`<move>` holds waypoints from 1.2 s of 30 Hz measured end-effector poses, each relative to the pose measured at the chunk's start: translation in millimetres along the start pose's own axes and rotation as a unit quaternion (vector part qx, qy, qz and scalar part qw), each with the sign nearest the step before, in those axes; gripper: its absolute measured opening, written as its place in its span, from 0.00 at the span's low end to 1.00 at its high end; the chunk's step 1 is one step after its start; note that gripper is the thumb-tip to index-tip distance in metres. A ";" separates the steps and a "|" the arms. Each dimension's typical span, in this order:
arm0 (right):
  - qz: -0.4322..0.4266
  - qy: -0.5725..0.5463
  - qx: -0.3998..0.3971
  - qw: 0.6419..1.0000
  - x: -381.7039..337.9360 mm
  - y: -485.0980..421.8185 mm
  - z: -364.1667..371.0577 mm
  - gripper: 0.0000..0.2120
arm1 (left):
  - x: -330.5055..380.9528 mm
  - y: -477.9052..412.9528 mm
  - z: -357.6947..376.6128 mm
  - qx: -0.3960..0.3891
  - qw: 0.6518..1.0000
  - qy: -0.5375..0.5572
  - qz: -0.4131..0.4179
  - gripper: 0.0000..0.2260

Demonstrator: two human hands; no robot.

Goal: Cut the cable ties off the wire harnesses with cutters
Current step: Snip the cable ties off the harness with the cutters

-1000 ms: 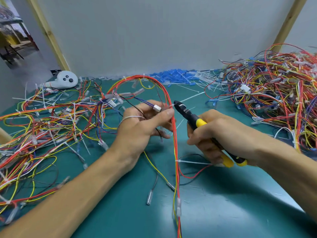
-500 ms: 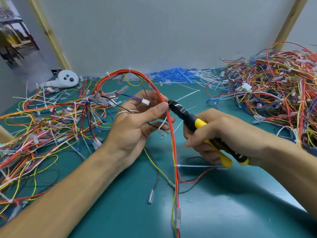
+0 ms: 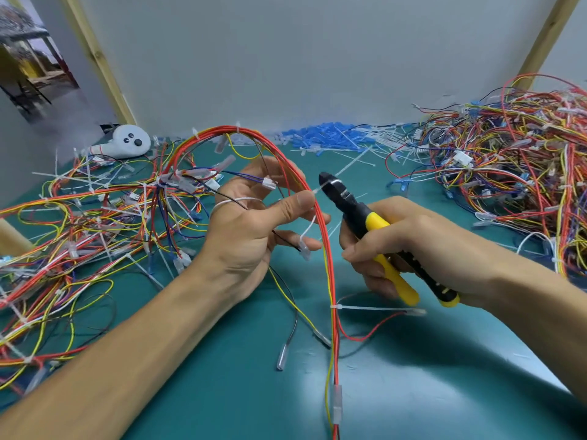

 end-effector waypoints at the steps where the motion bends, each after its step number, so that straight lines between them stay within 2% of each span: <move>1: -0.027 0.037 0.026 0.999 -3.3 2.5 1.6 0.12 | -0.4 0.6 0.6 0.003 1.000 0.000 0.003 0.14; 3: -0.069 0.111 0.062 0.990 -10.2 7.6 5.8 0.12 | -2.3 0.5 1.8 0.007 1.000 -0.005 0.013 0.14; 8: -0.093 0.211 0.122 0.965 -15.3 10.5 15.7 0.12 | -4.0 -0.1 3.6 0.016 0.999 -0.003 0.028 0.15; 19: -0.195 0.339 0.242 0.888 -7.3 10.3 19.8 0.09 | -3.2 2.2 4.0 -0.022 0.999 -0.014 0.042 0.13; 22: -0.210 0.355 0.271 0.869 -9.6 11.7 16.5 0.07 | -2.2 1.9 1.8 -0.031 0.999 0.013 0.018 0.08; 25: -0.227 0.378 0.279 0.853 -12.3 11.7 14.3 0.07 | 2.3 -0.4 0.3 -0.015 0.999 0.027 -0.009 0.05; 29: -0.247 0.415 0.276 0.831 -15.9 12.9 15.2 0.10 | 3.3 -4.0 -2.4 0.028 0.999 -0.035 -0.010 0.11; 33: -0.309 0.453 0.259 0.795 -22.9 16.1 10.2 0.08 | 1.7 -3.1 -2.3 0.011 1.000 -0.026 -0.008 0.14; 36: -0.340 0.474 0.230 0.779 -23.9 16.0 10.9 0.14 | -1.4 -1.4 -0.6 -0.008 1.000 -0.020 -0.015 0.16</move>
Point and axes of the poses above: each hand's wrist, its own y-axis away from the middle knuckle, its own z-axis out of the palm, x = y × z, the point moved 2 cm from there along -y, towards the middle knuckle, and after that the axes turned 11 degrees about x, right-handed, at the moved point
